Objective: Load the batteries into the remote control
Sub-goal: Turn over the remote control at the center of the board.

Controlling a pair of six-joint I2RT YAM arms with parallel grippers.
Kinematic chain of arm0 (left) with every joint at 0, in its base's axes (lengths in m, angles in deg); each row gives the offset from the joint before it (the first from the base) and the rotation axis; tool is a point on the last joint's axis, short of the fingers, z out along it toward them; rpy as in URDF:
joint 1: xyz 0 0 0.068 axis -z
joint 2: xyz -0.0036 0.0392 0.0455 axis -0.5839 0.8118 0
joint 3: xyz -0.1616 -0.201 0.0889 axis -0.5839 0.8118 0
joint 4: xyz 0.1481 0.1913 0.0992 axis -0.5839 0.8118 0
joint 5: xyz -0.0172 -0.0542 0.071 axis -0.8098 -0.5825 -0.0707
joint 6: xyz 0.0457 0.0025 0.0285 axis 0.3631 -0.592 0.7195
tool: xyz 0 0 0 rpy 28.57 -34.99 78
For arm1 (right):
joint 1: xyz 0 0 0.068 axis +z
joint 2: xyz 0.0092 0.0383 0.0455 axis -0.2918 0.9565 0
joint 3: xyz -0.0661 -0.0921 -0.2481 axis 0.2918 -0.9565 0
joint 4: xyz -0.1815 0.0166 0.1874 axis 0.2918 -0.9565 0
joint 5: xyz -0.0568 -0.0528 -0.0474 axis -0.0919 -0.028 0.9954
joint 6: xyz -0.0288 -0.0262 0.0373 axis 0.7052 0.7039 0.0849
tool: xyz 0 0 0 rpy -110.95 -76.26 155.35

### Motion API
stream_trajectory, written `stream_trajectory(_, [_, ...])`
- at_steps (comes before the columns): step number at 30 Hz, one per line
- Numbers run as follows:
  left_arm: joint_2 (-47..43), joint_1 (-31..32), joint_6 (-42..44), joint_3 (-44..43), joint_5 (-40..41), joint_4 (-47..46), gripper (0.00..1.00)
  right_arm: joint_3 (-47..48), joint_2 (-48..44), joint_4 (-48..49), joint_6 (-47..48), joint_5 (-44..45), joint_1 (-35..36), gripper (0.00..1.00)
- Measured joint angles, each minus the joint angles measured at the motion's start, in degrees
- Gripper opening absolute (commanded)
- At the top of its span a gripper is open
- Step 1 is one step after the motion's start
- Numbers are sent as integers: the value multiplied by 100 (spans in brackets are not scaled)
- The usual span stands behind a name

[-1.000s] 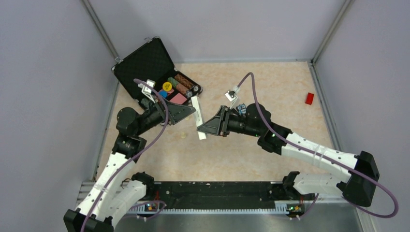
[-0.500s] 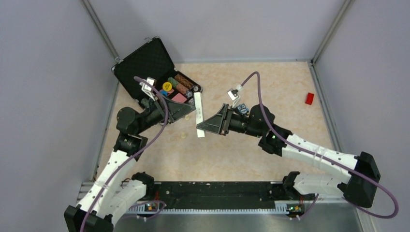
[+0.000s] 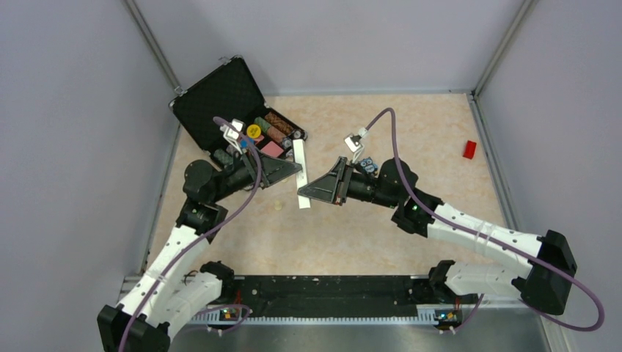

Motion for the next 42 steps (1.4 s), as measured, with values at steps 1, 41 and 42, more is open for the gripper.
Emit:
stream_trajectory(1, [9, 2, -11, 13, -2, -15, 63, -2, 2, 2, -4, -11, 0, 28])
stream_trajectory(41, [1958, 1213, 2817, -560, 2367, 3720, 0, -297, -1508, -4638, 245, 2253, -74, 63])
stream_trajectory(42, [2157, 1331, 2885, -551, 2579, 3786, 0, -299, -1593, -4798, 227, 2315, -74, 63])
